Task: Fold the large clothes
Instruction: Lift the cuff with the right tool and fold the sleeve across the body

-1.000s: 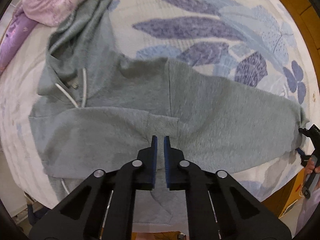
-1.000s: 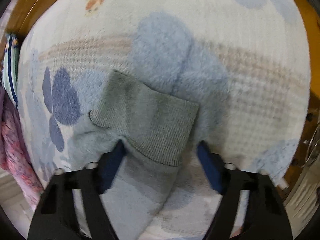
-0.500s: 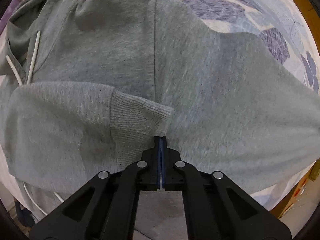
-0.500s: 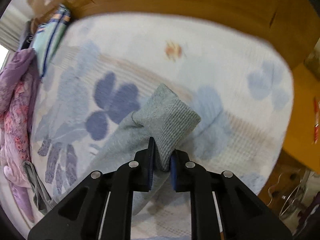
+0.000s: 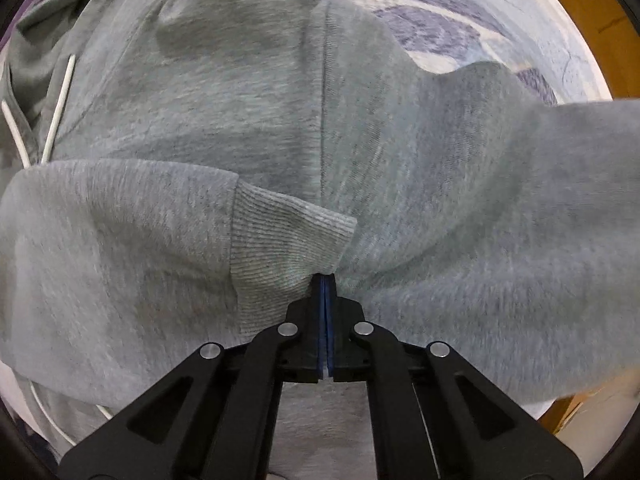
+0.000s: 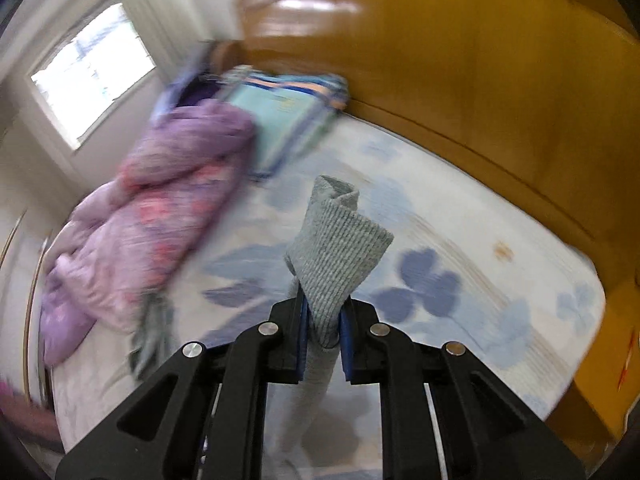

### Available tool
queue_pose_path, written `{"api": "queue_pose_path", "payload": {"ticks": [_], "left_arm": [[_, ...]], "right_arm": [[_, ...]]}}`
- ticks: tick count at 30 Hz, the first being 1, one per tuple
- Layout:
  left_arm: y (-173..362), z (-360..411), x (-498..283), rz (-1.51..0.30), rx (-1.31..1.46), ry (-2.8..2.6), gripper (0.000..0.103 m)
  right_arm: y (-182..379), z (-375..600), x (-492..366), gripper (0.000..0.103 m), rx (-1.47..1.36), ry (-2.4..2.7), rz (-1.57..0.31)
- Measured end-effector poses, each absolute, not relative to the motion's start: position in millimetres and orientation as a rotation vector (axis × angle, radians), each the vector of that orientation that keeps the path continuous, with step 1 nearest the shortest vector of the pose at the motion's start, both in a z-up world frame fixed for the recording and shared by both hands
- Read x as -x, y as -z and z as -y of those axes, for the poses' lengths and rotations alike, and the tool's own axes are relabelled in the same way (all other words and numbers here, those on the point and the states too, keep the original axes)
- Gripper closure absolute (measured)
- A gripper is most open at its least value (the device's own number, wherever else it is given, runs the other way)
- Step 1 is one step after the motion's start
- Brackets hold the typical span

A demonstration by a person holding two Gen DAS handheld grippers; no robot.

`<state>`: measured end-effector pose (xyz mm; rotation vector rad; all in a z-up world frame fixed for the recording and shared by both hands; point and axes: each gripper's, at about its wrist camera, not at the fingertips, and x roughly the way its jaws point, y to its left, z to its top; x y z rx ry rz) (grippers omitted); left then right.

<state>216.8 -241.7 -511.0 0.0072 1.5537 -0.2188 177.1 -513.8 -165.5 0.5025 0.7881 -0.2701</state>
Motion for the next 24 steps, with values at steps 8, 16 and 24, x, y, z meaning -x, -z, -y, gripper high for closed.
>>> {"api": "queue_pose_path", "payload": {"ticks": [8, 16, 24], "left_arm": [[512.7, 221.4, -211.7, -1.539, 0.104, 0.237, 0.099], [513.5, 174.7, -205.4, -1.535, 0.235, 0.322, 0.099], [483.2, 79.8, -199.5, -1.495, 0.447, 0.446, 0.1]], "right_arm": [[114.4, 393.9, -205.7, 0.092, -0.378, 0.011, -0.731], [106.2, 266.0, -227.9, 0.092, -0.336, -0.241, -0.751], [111.8, 167.3, -252.0, 0.093, -0.242, -0.307, -0.749]]}}
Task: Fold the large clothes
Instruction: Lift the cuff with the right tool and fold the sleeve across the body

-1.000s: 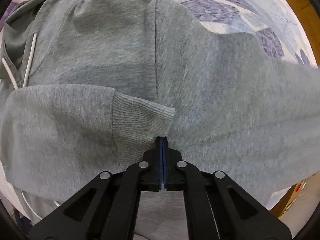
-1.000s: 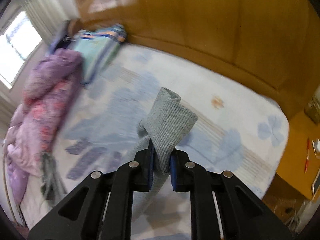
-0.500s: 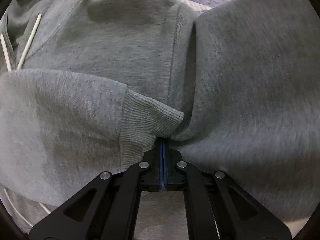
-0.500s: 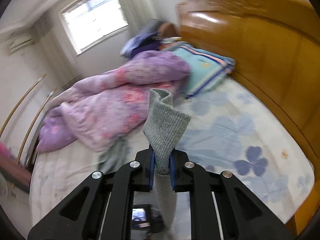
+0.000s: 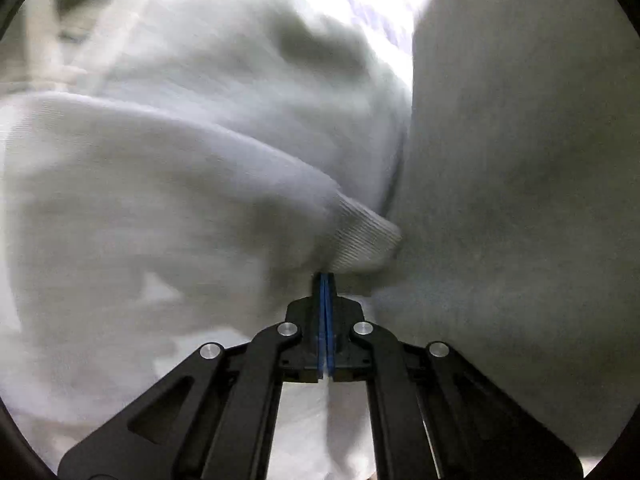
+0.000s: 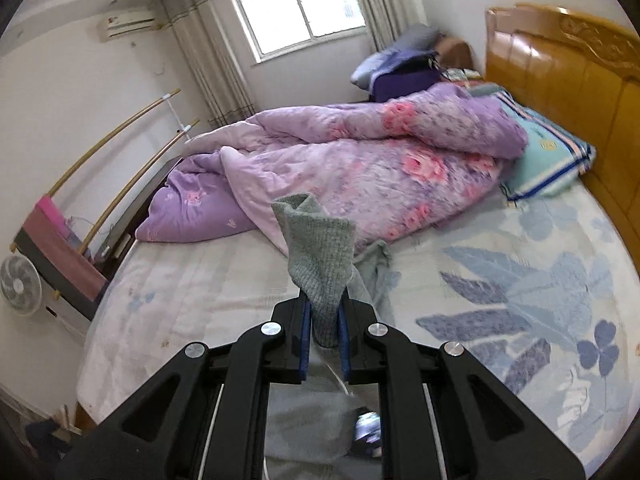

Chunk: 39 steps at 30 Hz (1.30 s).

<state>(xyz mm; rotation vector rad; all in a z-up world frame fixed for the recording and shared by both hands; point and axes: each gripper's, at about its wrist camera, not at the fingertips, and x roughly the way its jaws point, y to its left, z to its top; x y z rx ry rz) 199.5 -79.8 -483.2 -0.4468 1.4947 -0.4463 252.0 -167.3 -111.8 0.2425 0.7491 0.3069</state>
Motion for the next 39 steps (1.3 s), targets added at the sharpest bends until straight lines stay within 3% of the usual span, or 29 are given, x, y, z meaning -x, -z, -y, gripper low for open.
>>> {"api": "queue_pose_path", "payload": {"ticks": [8, 16, 18, 21, 22, 23, 25, 27, 30, 35, 38, 39], "left_arm": [[400.8, -82.2, -172.8, -1.384, 0.288, 0.203, 0.1], [367.2, -189.0, -169.0, -1.387, 0.243, 0.005, 0.1], [373.3, -199.8, -164.6, -1.399, 0.249, -0.024, 0.099], [376.4, -220.2, -159.1, -1.433, 0.227, -0.098, 0.099], [382.3, -219.0, -158.4, -1.439, 0.232, -0.111, 0.099], [382.8, -220.7, -155.3, -1.443, 0.242, -0.12, 0.096], [393.0, -222.1, -158.3, -1.462, 0.282, -0.134, 0.068], [401.7, -219.8, -162.1, -1.458, 0.344, -0.114, 0.065], [417.8, -217.3, -166.3, -1.476, 0.428, -0.129, 0.028], [464.5, -227.8, -180.3, -1.498, 0.698, -0.233, 0.024], [483.3, -243.0, -181.9, -1.497, 0.87, -0.311, 0.033], [482.2, -248.3, -180.2, -1.475, 0.905, -0.331, 0.043]], "right_arm": [[184.5, 81.4, -263.1, 0.093, -0.217, -0.325, -0.909], [303.0, 18.0, -259.5, 0.091, -0.15, -0.308, -1.152], [333.2, 4.1, -259.5, 0.082, -0.188, -0.389, -1.269], [361.9, 3.6, -256.4, 0.029, -0.327, -0.454, -1.408], [361.8, 10.5, -255.3, 0.027, -0.354, -0.455, -1.398], [361.1, 16.2, -255.5, 0.027, -0.356, -0.452, -1.396], [361.1, 38.6, -256.4, 0.026, -0.334, -0.418, -1.395], [361.6, 62.7, -253.3, 0.021, -0.314, -0.35, -1.393], [373.4, 122.6, -249.5, 0.02, -0.302, -0.203, -1.426], [406.5, 209.9, -224.5, 0.02, -0.425, -0.029, -1.548], [432.4, 249.2, -201.0, 0.02, -0.561, 0.084, -1.645], [440.7, 260.5, -193.3, 0.02, -0.64, 0.105, -1.665]]}}
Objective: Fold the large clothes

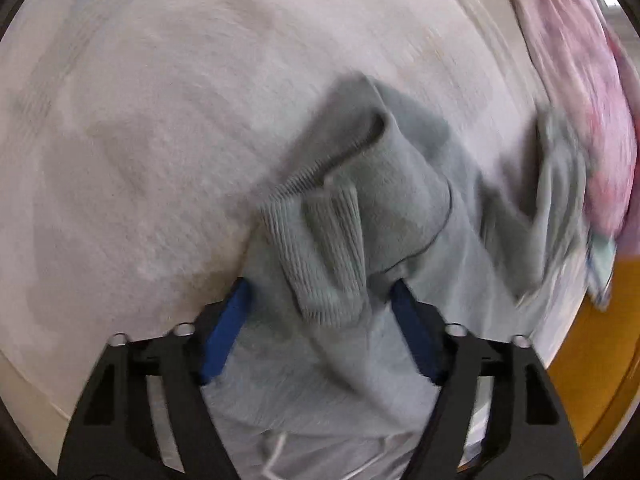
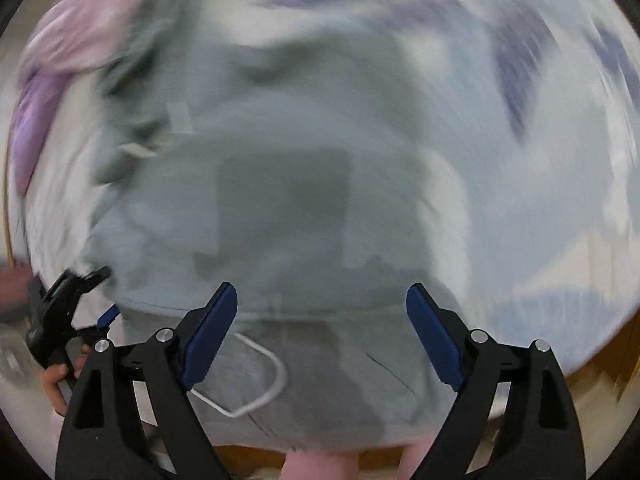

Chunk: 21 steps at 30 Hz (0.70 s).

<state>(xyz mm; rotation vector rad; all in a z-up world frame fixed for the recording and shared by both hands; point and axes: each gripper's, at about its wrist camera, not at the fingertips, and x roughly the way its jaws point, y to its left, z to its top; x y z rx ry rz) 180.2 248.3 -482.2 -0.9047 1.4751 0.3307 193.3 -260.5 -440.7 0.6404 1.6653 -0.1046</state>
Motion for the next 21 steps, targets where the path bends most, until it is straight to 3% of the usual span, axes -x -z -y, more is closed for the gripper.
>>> {"api": "queue_pose_path", "payload": {"ticks": [3, 5, 8, 9, 12, 15, 20, 21], "left_arm": [[474.6, -246.3, -177.8, -1.465, 0.87, -0.284, 0.076], [469.5, -238.3, -176.6, -1.49, 0.792, -0.259, 0.083], [460.8, -230.0, -174.5, -1.499, 0.726, -0.246, 0.084], [456.8, -227.3, -173.0, -1.504, 0.715, -0.249, 0.084], [449.3, -221.5, -172.2, -1.515, 0.677, -0.254, 0.084], [441.9, -210.9, -167.6, -1.552, 0.624, -0.244, 0.084], [447.4, -190.3, -155.2, -1.61, 0.551, -0.241, 0.079], [452.9, -187.3, -150.0, -1.612, 0.502, -0.271, 0.073]], "right_arm": [[459.7, 279.3, -175.8, 0.02, -0.85, 0.146, -1.661], [475.3, 284.7, -170.3, 0.021, -0.957, 0.158, -1.64], [502.6, 296.4, -160.6, 0.05, -1.16, 0.236, -1.602], [511.7, 301.5, -154.8, 0.077, -1.188, 0.308, -1.607], [502.6, 311.5, -148.2, 0.1, -1.213, 0.359, -1.548], [479.3, 326.6, -152.4, 0.101, -1.068, 0.37, -1.542], [497.1, 344.5, -158.7, 0.1, -0.987, 0.3, -1.659], [511.1, 340.7, -161.6, 0.092, -0.963, 0.253, -1.769]]}}
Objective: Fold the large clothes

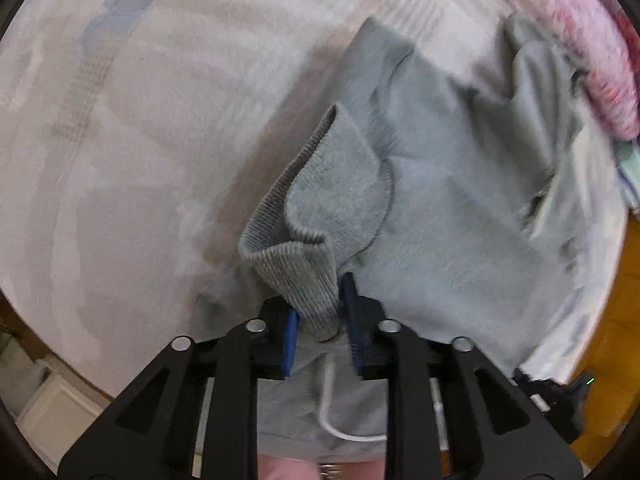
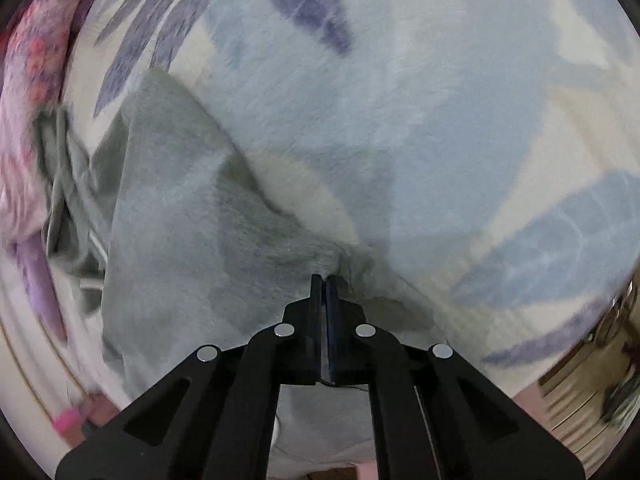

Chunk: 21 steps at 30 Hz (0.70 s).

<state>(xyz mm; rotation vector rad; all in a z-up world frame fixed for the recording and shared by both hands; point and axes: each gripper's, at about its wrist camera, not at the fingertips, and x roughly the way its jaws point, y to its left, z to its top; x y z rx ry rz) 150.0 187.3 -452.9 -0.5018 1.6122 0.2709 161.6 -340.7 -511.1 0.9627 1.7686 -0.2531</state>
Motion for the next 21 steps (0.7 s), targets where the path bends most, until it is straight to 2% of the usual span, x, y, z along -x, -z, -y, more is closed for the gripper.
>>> {"api": "queue_pose_path", "payload": {"ticks": [1, 2, 3, 4, 5, 7, 9, 11, 13, 15, 17, 18, 21], "left_arm": [[459.0, -186.9, -145.6, -1.624, 0.469, -0.295, 0.064], [466.7, -186.8, -141.7, -1.658, 0.452, -0.313, 0.063], [469.3, -188.3, -137.8, -1.674, 0.467, -0.317, 0.063], [465.9, -190.4, -135.1, -1.659, 0.474, -0.327, 0.063], [461.2, -192.5, -133.5, -1.648, 0.441, -0.354, 0.063], [449.5, -200.1, -130.9, -1.627, 0.3, -0.466, 0.052], [436.5, -209.4, -131.6, -1.593, 0.215, -0.589, 0.055], [423.8, -211.9, -136.9, -1.558, 0.142, -0.63, 0.057], [416.5, -210.1, -143.2, -1.541, 0.253, -0.514, 0.057], [418.6, -200.9, -151.7, -1.525, 0.383, -0.368, 0.058], [432.2, -186.7, -164.0, -1.539, 0.341, -0.319, 0.059], [442.9, -181.1, -170.8, -1.549, 0.299, -0.314, 0.062], [475.9, -175.4, -185.1, -1.568, 0.273, -0.327, 0.064]], "right_arm": [[517.2, 338.5, -161.3, 0.084, -0.963, 0.242, -1.825], [517.8, 338.1, -160.1, 0.082, -0.971, 0.244, -1.853], [514.3, 337.0, -160.2, 0.063, -0.964, 0.243, -1.869], [503.5, 335.2, -163.0, 0.052, -0.932, 0.213, -1.848], [489.7, 332.4, -167.7, 0.053, -0.858, 0.187, -1.821], [459.1, 323.8, -180.1, 0.053, -0.632, 0.166, -1.762], [439.9, 316.5, -192.6, 0.053, -0.543, 0.106, -1.656], [444.6, 306.8, -206.4, 0.055, -0.457, 0.037, -1.62], [477.6, 296.5, -215.4, 0.098, -0.378, 0.005, -1.701], [508.8, 296.3, -214.2, 0.103, -0.355, 0.028, -1.743], [511.3, 305.5, -217.7, 0.103, -0.419, 0.061, -1.748], [504.4, 310.1, -220.3, 0.103, -0.438, 0.096, -1.742], [464.8, 313.5, -246.6, 0.101, -0.326, 0.14, -1.562]]}}
